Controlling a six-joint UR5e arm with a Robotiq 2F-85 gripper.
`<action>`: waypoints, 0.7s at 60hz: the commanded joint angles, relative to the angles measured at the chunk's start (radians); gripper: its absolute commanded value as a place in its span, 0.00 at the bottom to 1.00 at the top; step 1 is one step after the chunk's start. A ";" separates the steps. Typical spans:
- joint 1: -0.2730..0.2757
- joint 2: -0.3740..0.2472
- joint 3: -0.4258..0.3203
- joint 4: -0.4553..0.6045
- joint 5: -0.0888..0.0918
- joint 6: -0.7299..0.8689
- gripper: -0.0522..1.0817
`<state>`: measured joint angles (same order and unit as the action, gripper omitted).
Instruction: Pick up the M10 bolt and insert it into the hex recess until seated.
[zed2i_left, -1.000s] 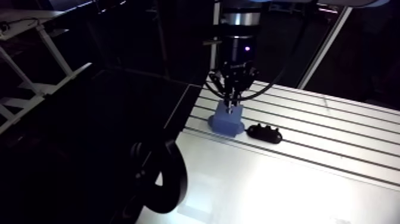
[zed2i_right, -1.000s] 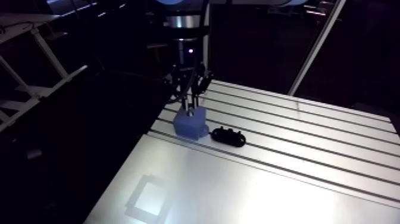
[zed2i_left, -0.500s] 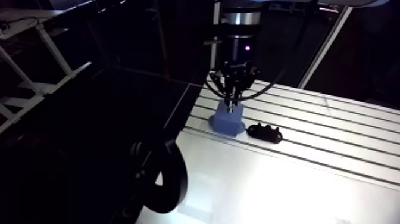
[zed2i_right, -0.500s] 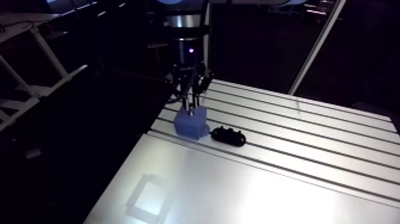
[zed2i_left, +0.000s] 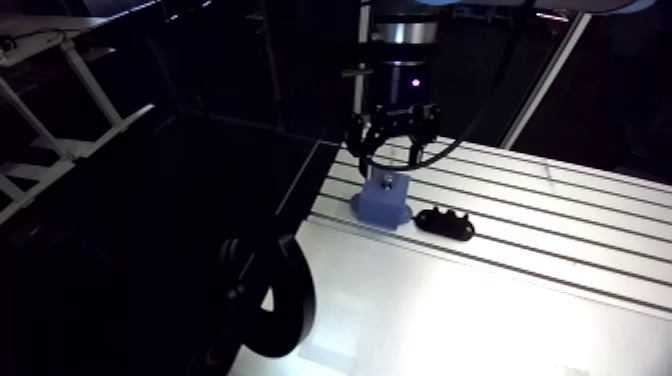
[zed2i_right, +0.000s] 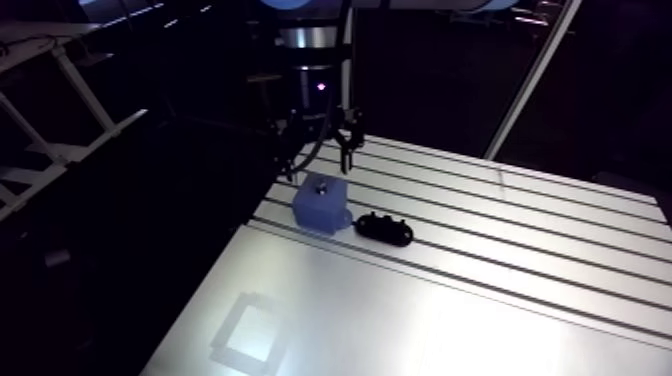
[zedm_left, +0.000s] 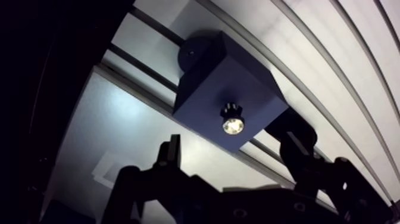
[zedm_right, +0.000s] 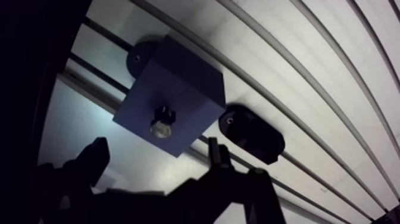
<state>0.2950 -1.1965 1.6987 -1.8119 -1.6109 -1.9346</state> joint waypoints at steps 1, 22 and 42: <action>0.000 0.001 -0.001 -0.001 -0.002 0.002 0.05; -0.002 0.001 -0.003 -0.011 0.002 0.006 0.05; -0.009 -0.005 -0.036 -0.064 0.038 0.068 0.31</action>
<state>0.2909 -1.2000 1.6830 -1.8637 -1.5986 -1.9074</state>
